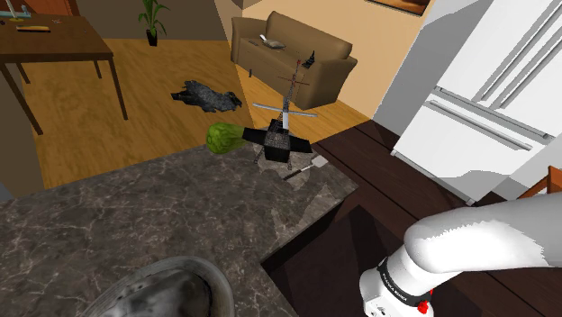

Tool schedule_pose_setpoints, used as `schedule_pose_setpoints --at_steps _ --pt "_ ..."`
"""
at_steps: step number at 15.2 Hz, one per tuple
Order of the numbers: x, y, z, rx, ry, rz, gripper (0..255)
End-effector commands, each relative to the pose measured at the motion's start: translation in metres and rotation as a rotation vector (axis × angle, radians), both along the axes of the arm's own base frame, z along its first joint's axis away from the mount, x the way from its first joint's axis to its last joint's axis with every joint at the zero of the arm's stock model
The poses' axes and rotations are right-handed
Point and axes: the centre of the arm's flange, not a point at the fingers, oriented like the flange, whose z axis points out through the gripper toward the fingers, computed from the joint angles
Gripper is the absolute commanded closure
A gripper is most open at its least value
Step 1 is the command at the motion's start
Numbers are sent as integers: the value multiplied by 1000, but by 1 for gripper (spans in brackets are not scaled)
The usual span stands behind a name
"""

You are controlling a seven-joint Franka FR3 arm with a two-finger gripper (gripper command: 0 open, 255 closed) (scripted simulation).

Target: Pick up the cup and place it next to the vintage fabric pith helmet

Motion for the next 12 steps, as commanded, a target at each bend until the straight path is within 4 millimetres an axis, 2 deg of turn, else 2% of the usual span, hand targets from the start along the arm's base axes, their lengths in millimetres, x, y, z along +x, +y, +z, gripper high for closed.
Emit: schedule_pose_setpoints --at_steps 1,12 --pt "0 0 -11 1 0 0 255" --pt "0 0 -69 1 0 0 255"
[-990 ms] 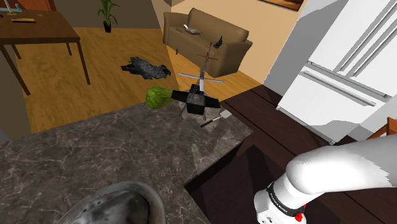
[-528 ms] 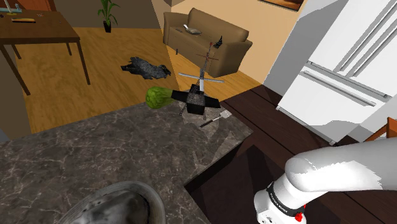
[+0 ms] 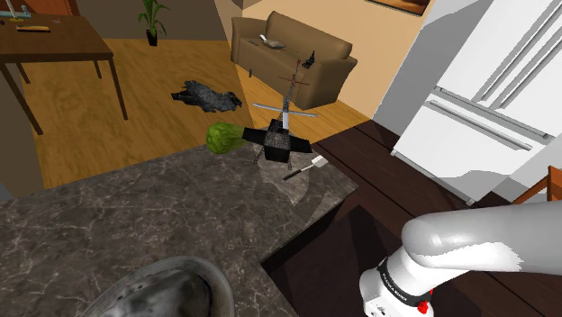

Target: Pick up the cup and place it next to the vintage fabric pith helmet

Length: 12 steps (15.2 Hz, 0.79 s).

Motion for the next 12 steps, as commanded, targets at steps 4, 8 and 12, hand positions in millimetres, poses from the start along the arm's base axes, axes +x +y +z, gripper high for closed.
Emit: schedule_pose_setpoints --at_steps 4,8,12 --pt "-1 -1 -28 0 0 0 255" --pt "-1 -1 -49 0 0 0 255" --pt "-1 -1 -70 0 0 0 255"
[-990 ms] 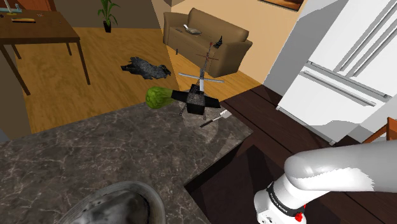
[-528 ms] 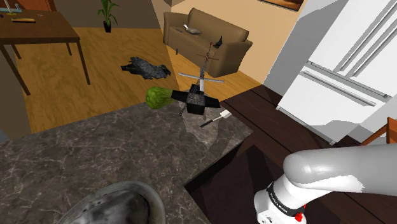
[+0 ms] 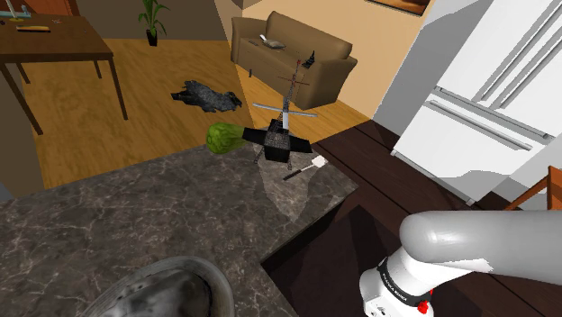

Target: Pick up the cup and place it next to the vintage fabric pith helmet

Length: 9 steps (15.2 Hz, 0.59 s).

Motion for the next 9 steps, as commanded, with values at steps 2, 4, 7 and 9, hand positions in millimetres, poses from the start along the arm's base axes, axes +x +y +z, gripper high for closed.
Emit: schedule_pose_setpoints --at_steps 2,4,7,9 --pt "0 0 -16 0 0 0 255" --pt "0 0 -24 0 0 0 255" --pt "0 0 -24 0 0 0 255" --pt "0 0 -24 0 0 0 255"
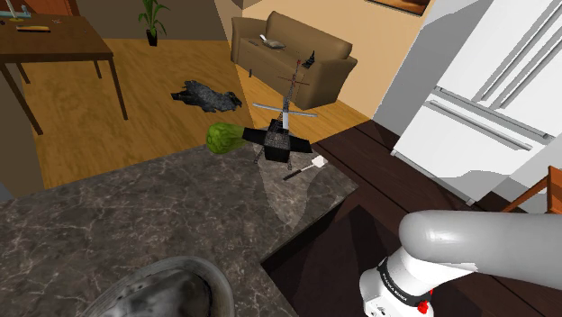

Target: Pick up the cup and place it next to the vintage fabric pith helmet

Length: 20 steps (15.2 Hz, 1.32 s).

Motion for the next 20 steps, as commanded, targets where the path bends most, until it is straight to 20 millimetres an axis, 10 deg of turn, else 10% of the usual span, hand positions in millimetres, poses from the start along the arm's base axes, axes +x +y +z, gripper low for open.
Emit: schedule_pose_setpoints --at_steps 1,2,3,8,12,20 --pt "0 0 0 0 0 0 255" --pt "0 0 0 0 0 0 255" --pt "0 0 0 0 0 0 0" --pt "0 0 0 0 0 0 0" --pt "4 -15 48 0 0 0 0" --pt "4 -15 48 0 0 0 0"
